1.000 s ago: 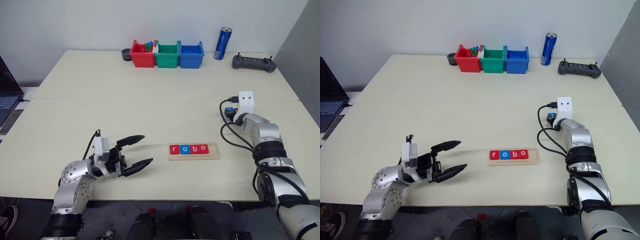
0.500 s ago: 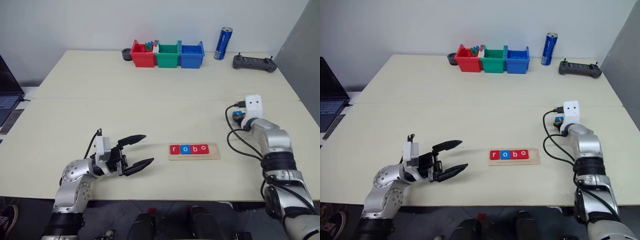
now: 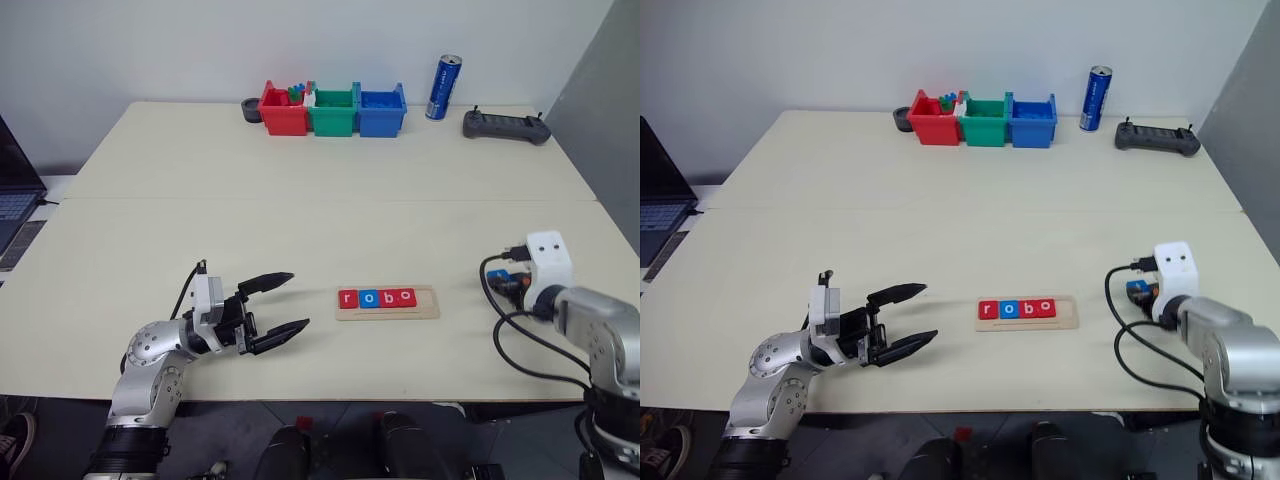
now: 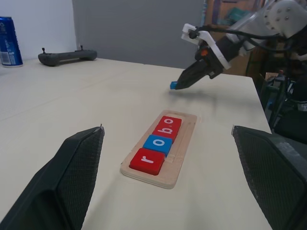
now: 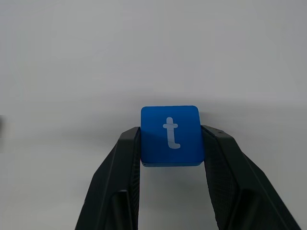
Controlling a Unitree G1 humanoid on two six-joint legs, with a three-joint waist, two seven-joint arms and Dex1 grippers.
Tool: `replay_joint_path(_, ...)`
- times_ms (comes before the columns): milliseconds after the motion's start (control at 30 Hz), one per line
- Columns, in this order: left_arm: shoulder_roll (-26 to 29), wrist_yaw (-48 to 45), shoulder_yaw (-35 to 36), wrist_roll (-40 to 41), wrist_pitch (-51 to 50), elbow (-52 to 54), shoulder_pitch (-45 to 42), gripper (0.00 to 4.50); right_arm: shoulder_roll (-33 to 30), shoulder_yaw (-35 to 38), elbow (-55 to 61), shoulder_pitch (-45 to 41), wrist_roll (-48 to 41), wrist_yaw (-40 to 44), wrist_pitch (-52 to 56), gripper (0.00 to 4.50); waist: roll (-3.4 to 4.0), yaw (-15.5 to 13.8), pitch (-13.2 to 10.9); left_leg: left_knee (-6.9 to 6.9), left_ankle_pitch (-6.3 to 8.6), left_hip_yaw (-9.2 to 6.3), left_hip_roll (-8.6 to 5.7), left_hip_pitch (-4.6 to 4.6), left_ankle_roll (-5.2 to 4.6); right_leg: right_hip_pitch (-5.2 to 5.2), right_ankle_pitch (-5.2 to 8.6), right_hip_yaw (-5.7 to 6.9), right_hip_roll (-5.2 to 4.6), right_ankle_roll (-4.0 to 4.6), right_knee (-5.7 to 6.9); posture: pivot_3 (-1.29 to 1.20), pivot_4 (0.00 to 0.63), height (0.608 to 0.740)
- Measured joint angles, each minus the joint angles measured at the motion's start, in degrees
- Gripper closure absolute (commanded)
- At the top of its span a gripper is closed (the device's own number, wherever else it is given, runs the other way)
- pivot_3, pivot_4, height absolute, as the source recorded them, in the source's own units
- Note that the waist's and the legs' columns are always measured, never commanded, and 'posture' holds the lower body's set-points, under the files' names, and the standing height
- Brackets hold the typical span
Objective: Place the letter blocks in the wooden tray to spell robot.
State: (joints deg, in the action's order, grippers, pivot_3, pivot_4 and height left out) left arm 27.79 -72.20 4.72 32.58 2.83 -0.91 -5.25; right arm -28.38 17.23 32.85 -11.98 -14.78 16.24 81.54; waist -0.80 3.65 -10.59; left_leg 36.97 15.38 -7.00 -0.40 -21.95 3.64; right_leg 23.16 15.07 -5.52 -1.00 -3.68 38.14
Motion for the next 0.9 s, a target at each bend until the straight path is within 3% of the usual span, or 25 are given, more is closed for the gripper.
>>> replay_joint_path(200, -0.01, -0.98, -0.32, 0.00, -0.04, -0.62, -0.68, 0.00, 7.07, 1.08, 5.91, 4.26, 0.83, -4.25, 2.40, 3.04, 0.01, -0.11, 0.05, 0.02, 0.00, 0.05, 0.00, 0.04, 0.00, -0.02, 0.00, -0.02, -0.01, 0.00, -0.02, 0.00, 0.150, 0.740)
replay_joint_path(367, 0.00, -1.31, -0.37, 0.00, -0.14, -1.75, -2.29, 0.00, 8.57, 0.99, 5.99, 4.84, 1.40, -5.74, 1.12, 3.04, -0.07, -0.12, 0.10, 0.02, 0.00, 0.06, 0.00, 0.04, 0.00, -0.03, 0.00, -0.02, 0.00, 0.00, -0.03, 0.00, 0.150, 0.740)
replay_joint_path(633, 0.03, -2.23, -0.38, -0.01, -0.19, -2.05, -2.66, 0.00, 8.33, 1.77, 6.22, 5.05, 1.84, -6.27, 1.93, 0.21, -0.07, -0.22, 0.12, 0.01, 0.00, 0.05, 0.01, 0.05, 0.00, -0.03, 0.00, -0.02, 0.00, 0.00, -0.03, 0.00, 0.150, 0.740)
replay_joint_path(767, 0.03, -2.25, -0.38, -0.01, -0.23, -2.07, -2.70, 0.00, 7.42, 1.74, 6.16, 2.82, 1.61, -5.83, 2.55, 0.03, -0.06, -0.20, 0.12, 0.01, 0.00, 0.06, 0.00, 0.04, 0.00, -0.01, 0.00, -0.02, 0.00, 0.00, -0.03, 0.00, 0.150, 0.740)
replay_joint_path(900, 0.02, -2.25, -0.41, -0.04, -0.27, -2.08, -2.70, 0.00, 1.37, -0.44, 6.06, -0.90, 0.22, -2.38, 0.41, 0.03, -0.04, -0.24, 0.11, 0.01, 0.00, 0.07, -0.01, 0.03, 0.00, -0.01, 0.00, -0.02, -0.01, 0.00, -0.05, 0.00, 0.150, 0.740)
